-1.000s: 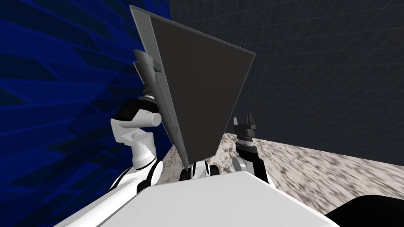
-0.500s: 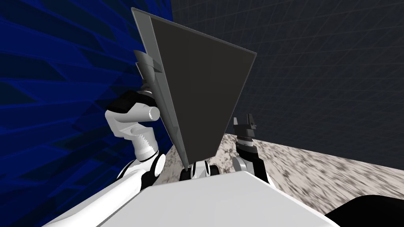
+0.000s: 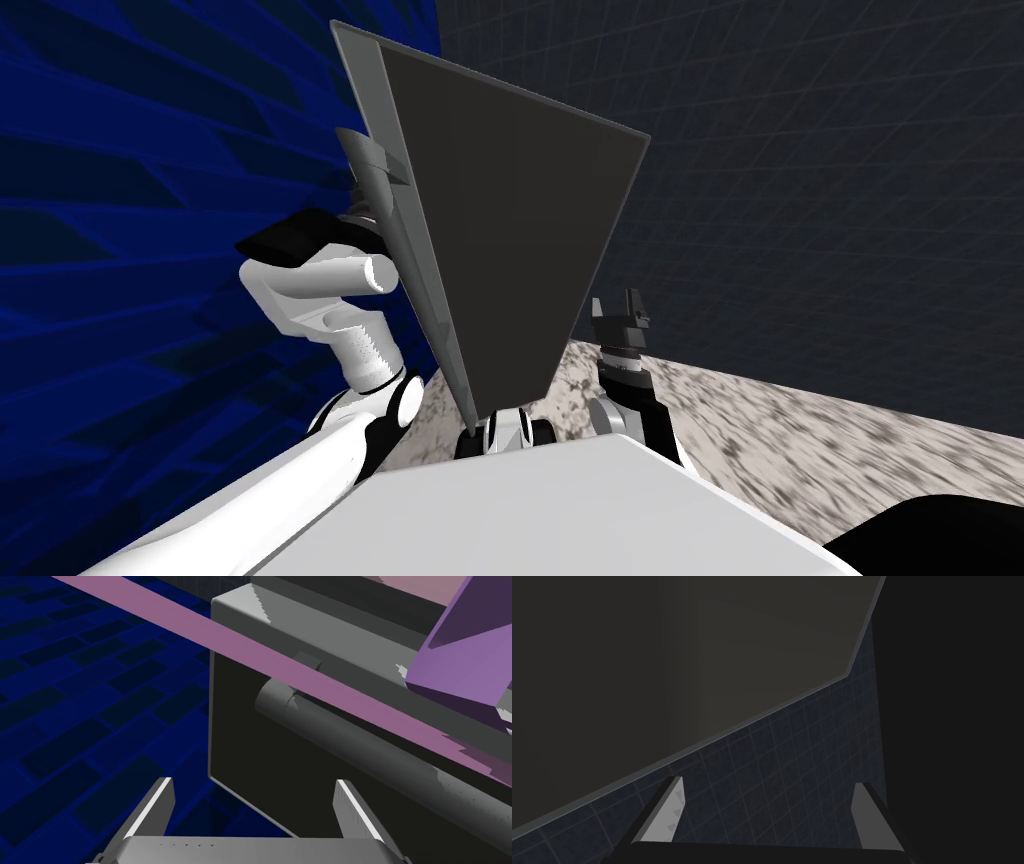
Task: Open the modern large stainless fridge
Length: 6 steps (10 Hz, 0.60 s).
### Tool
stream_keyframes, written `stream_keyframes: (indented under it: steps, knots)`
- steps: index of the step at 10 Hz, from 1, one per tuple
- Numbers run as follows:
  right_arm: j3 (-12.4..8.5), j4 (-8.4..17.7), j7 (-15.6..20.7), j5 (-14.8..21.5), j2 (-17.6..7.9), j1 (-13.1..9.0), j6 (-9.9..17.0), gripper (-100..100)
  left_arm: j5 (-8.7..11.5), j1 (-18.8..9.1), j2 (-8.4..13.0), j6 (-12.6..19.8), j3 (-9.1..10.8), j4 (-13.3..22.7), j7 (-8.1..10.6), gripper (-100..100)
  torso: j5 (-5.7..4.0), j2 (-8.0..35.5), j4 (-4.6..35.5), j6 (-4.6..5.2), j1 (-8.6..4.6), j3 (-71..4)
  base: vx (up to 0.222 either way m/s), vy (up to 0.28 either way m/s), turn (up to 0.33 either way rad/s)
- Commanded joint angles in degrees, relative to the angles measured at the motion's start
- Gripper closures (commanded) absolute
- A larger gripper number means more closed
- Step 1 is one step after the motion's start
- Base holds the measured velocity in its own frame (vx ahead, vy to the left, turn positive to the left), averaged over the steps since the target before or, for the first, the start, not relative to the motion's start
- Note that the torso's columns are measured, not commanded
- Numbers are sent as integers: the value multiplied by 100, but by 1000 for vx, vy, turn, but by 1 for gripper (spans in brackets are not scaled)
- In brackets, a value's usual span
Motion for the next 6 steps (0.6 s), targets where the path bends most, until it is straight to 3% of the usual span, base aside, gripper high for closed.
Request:
stream_keyframes:
  steps: [1, 2, 4, 5, 6]
  knots:
    - [0, 0, 0, 0, 0, 0, 0, 0, -12, -315, -29, 272, 8, 26, 59, -100, -1, -5, -3, 0, 1, -6, -1, -13, 20]
    - [0, 0, 0, 0, 0, 0, 0, 0, -51, -490, -49, 554, 132, 96, 133, -100, -5, -8, -3, 5, -3, -9, -1, -22, 53]
    - [0, 0, 0, 0, 0, 0, 0, 0, -51, -628, -49, 671, 132, 96, 133, -100, -1, -12, -7, -1, 2, -12, 2, -13, 16]
    - [0, 0, 0, 0, 0, 0, 0, 0, -91, -833, -72, 949, 258, 168, 201, -100, -2, -16, -10, 0, 1, -16, 0, -19, 62]
    - [0, 0, 0, 0, 0, 0, 0, 0, -91, -927, -72, 1056, 258, 168, 201, -100, 2, -18, -12, -6, 3, -16, 6, -26, 46]
